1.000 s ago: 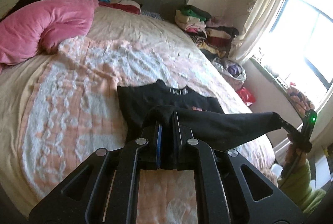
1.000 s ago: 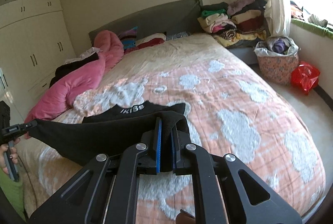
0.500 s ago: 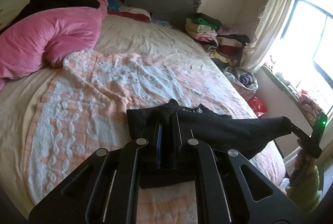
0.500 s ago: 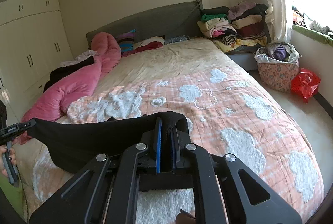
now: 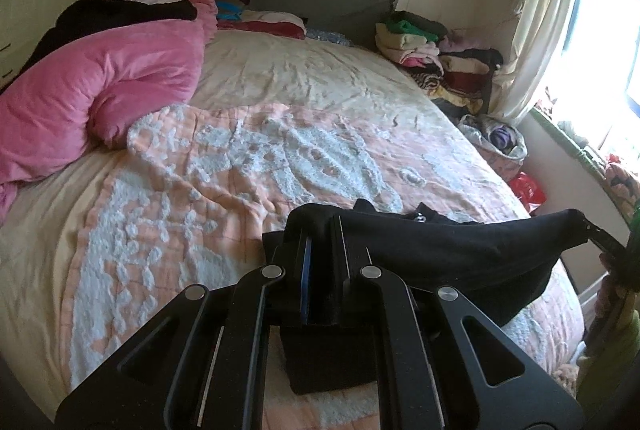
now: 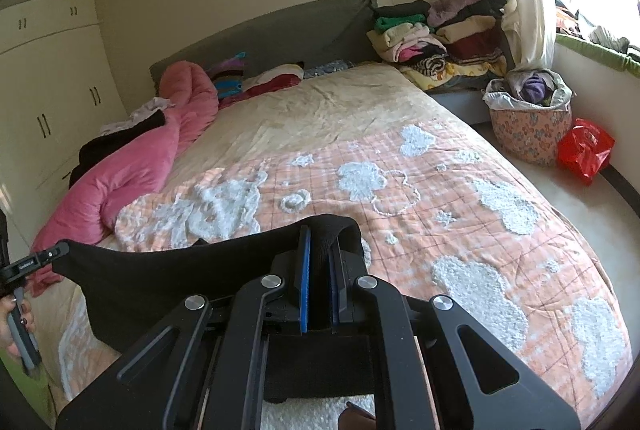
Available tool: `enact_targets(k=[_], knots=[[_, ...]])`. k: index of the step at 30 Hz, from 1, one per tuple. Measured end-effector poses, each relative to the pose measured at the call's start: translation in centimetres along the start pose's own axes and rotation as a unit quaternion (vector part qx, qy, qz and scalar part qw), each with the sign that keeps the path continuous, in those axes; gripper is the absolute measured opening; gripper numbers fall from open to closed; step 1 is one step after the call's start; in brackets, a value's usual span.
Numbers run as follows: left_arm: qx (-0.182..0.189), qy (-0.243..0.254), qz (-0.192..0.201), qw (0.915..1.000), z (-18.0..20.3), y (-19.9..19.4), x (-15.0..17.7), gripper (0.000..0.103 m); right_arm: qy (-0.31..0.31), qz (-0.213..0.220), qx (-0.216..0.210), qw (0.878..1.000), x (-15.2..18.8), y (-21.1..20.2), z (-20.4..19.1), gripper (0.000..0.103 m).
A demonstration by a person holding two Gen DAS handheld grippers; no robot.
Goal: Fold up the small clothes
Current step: 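Lift the hem with both grippers and fold it toward the collar, then lay the hem over the collar and open both grippers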
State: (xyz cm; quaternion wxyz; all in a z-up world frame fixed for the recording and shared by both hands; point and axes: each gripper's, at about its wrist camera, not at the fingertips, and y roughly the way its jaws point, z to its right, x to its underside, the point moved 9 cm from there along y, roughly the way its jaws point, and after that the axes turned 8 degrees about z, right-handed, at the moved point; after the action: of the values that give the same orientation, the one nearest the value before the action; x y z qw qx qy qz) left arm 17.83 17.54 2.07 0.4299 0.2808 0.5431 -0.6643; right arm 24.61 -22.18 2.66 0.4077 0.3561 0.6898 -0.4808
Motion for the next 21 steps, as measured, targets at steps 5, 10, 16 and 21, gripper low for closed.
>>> enact_targets(k=[5,10,16,21], knots=[[-0.01,0.001,-0.012,0.9999,-0.6,1.9,0.5,0.003,0.007,-0.011,0.01,1.0,0.5,1.8,0.6,0.007],[-0.014,-0.008,-0.023,0.9996,-1.5,3.8,1.5,0.003,0.011,-0.03,0.018,0.999,1.7,4.0,1.3,0.007],[-0.03,0.002,-0.039,0.9988,-2.7,6.6,2.8,0.003,0.007,-0.062,0.027,0.998,3.7,7.2,2.1,0.007],[-0.04,0.004,-0.054,0.9977,-3.4,8.4,4.1,0.004,0.0,-0.081,0.04,0.996,5.2,9.3,2.6,0.007]])
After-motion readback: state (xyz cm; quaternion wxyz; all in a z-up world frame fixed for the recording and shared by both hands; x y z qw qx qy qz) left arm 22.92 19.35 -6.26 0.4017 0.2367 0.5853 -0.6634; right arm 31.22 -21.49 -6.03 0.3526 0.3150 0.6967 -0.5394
